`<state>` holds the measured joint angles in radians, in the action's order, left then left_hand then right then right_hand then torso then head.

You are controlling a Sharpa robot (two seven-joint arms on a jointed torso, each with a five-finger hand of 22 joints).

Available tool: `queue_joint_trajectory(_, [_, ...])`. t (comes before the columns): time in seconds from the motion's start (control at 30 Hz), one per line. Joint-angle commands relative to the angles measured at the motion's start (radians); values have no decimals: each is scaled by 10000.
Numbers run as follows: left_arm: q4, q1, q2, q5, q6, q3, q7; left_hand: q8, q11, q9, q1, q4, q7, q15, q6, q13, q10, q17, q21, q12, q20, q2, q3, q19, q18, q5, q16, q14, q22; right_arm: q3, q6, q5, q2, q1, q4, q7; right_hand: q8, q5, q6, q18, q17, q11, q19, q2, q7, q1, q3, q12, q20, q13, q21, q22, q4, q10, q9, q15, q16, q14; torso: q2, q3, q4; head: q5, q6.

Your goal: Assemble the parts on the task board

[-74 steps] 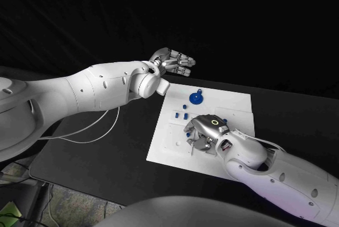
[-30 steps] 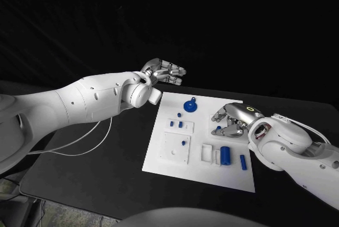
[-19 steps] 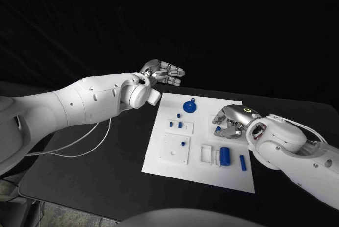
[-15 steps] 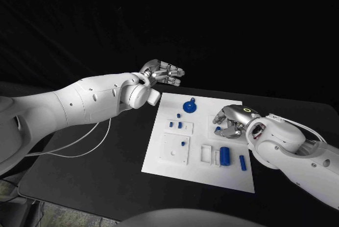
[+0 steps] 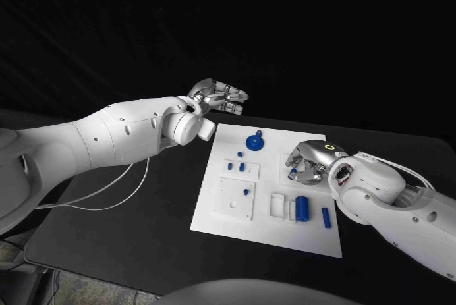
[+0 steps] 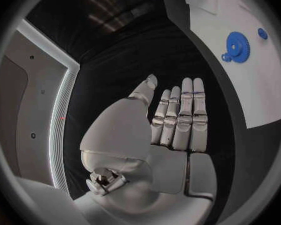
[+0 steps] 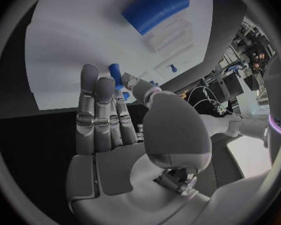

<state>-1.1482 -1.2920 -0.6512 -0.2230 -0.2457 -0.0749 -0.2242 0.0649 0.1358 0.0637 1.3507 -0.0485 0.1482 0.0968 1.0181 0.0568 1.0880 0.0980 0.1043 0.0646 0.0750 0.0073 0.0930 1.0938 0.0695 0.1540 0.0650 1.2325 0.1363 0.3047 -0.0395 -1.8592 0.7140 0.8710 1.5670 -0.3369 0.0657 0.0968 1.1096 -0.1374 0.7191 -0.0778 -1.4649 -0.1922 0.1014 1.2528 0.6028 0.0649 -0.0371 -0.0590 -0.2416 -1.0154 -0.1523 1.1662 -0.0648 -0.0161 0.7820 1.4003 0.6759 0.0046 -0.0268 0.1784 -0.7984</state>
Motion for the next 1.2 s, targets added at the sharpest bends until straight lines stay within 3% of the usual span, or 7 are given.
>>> queue_joint_trajectory(0.03, [-2,-4,19,-23,131,7,-68,-11,-5,6,11,3,-29,11,1,15,-84,14,42,-7,58,90,-29,-16,-107,-35,-22,-21,-9,-4,290,-178,-8,-1,-22,19,-33,-57,62,-63,11,11,-258,-11,13,-84,80,-24,-67,6,-64,-21,-11,75,2,-54,63,-1,1,2,8,4,-25])
queue_joint_trajectory(0.7, [25,7,40,-23,190,2,-54,-11,-4,6,-9,49,-31,15,5,15,-90,16,40,-6,62,116,-30,-18,-108,-18,-22,-25,-24,-25,547,-73,-22,-1,-31,38,-31,-196,91,-34,23,43,-258,89,16,-122,139,-24,-80,4,-54,-87,-9,189,0,-67,65,15,-2,-3,4,21,-63])
queue_joint_trajectory(1.03, [45,10,57,-23,201,-2,-40,-11,-4,6,-9,49,-31,15,5,15,-90,16,40,-6,62,116,-30,-18,-108,-18,-22,-25,-24,-30,382,116,-38,-1,-34,-19,-3,-471,440,62,53,270,-372,496,11,-48,54,4,-246,-24,-72,-84,73,966,-22,-256,60,90,-2,-4,-6,21,-105])
queue_joint_trajectory(1.2, [50,10,63,-23,207,-5,-37,-11,-4,6,-9,49,-31,15,5,15,-90,16,40,-6,62,116,-30,-18,-108,-18,-22,-25,-24,-31,342,-2,-43,-2,-52,-162,38,-483,1011,155,87,479,-387,808,-111,260,-20,55,-390,-61,-146,-114,-187,1570,-90,-406,39,137,-2,-3,-1,25,-120])
